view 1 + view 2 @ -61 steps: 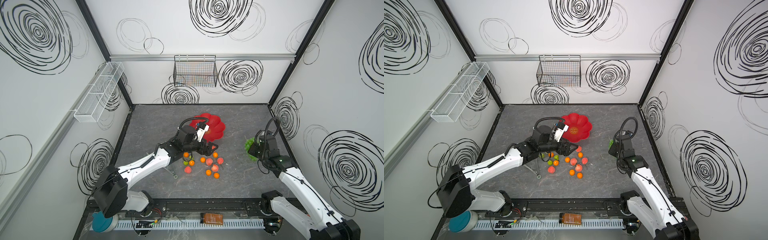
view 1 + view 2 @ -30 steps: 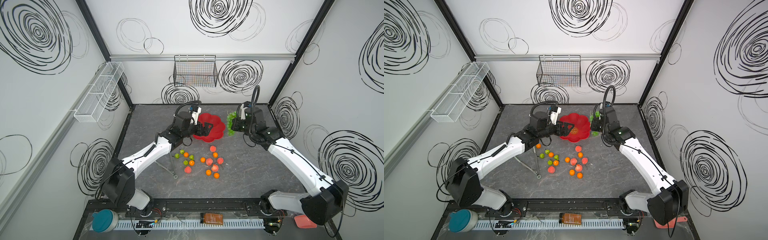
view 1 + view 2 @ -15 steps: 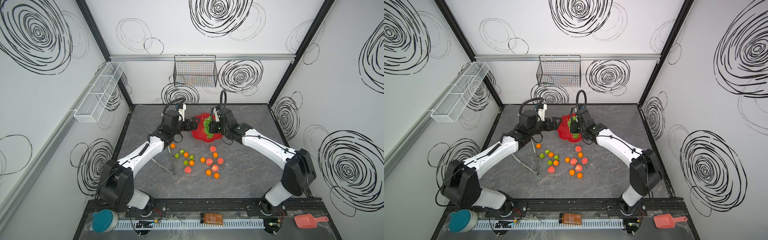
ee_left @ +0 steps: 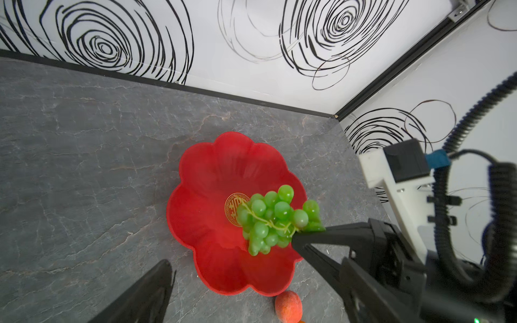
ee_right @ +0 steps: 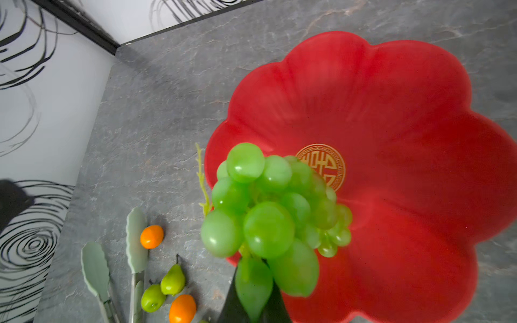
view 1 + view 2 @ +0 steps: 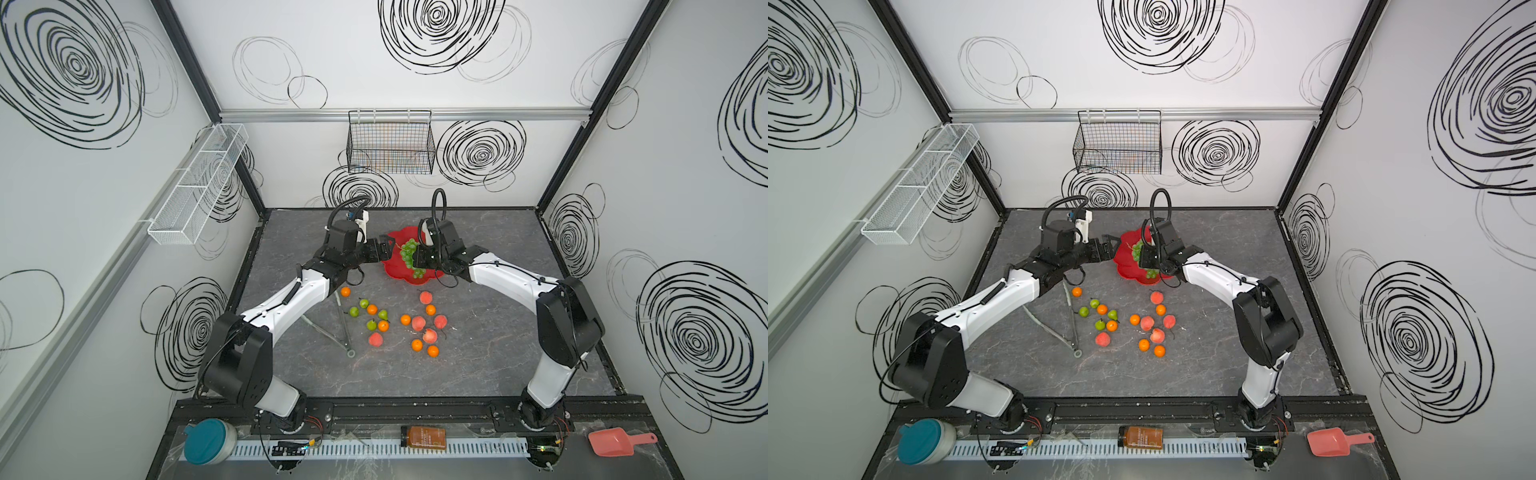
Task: Arrange fruit in a fruit bowl
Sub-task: Place the fruits in the fruit bowl.
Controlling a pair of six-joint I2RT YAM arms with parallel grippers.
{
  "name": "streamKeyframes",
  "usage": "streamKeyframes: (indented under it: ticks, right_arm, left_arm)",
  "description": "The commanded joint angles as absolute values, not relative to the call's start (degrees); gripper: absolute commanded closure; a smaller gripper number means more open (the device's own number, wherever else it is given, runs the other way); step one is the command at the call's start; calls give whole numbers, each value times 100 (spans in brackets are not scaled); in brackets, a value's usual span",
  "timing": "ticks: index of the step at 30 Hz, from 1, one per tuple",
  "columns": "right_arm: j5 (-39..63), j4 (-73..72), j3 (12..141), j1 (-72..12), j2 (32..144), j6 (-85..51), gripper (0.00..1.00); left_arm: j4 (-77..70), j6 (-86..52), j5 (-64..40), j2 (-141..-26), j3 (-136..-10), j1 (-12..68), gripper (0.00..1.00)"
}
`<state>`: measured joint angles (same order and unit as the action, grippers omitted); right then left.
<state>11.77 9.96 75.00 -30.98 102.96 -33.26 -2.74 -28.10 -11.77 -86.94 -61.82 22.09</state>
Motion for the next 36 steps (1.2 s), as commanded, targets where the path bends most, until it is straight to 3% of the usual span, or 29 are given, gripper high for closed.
streamKeyframes:
  ticks: [1, 24, 36]
  right_arm:
    - [1308, 786, 7841, -2920, 10478, -3412, 100]
    - [1520, 1770, 9177, -2152, 11798, -3385, 100]
    - [1447, 1959, 9404, -2060, 11761, -3296, 72]
  left_arm:
    - [-276, -2798, -1177, -8827, -6433, 2268, 4]
    - [387, -2566, -1530, -9631, -7099, 2573, 4]
    - [435, -2566, -1477, -9642, -7129, 2576, 4]
